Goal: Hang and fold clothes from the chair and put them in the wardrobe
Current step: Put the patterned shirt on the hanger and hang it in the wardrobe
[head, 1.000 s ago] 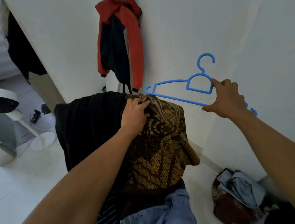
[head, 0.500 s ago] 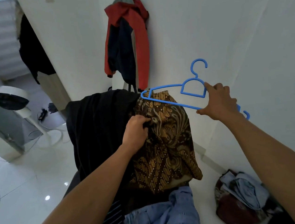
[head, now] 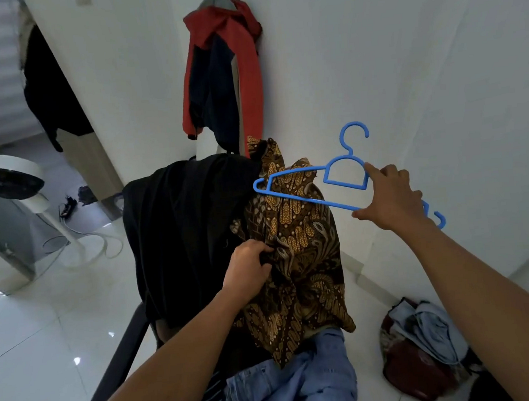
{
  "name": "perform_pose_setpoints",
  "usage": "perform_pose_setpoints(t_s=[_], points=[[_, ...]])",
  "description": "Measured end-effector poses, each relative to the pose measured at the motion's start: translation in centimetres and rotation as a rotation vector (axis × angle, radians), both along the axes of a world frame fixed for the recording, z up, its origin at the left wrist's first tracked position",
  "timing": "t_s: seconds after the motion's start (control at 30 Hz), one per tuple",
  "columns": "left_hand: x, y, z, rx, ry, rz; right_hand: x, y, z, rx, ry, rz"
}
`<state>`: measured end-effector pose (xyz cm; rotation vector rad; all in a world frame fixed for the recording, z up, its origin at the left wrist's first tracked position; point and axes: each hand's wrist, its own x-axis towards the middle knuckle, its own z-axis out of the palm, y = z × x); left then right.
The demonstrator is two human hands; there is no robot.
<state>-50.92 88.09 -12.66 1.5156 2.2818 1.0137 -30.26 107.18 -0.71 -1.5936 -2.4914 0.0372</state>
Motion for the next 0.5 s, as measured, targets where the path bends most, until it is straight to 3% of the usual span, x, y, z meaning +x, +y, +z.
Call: perform_pose_setpoints(t_s=[0.27, 0.4, 0.5], points=[[-0.1, -0.7, -2.5, -0.223, -0.027, -0.074, 1.0, 0.5, 0.1, 0.042, 0.026, 0.024], [0.2, 0.5, -2.0, -0.032, 0.042, -0.094, 1.3, 1.5, 0.1, 0.043, 0.032, 0.020], [0.2, 3.0, 0.7, 0.219, 0.202, 0.054, 1.1, 1.9, -0.3, 0.037, 0.034, 0.030]])
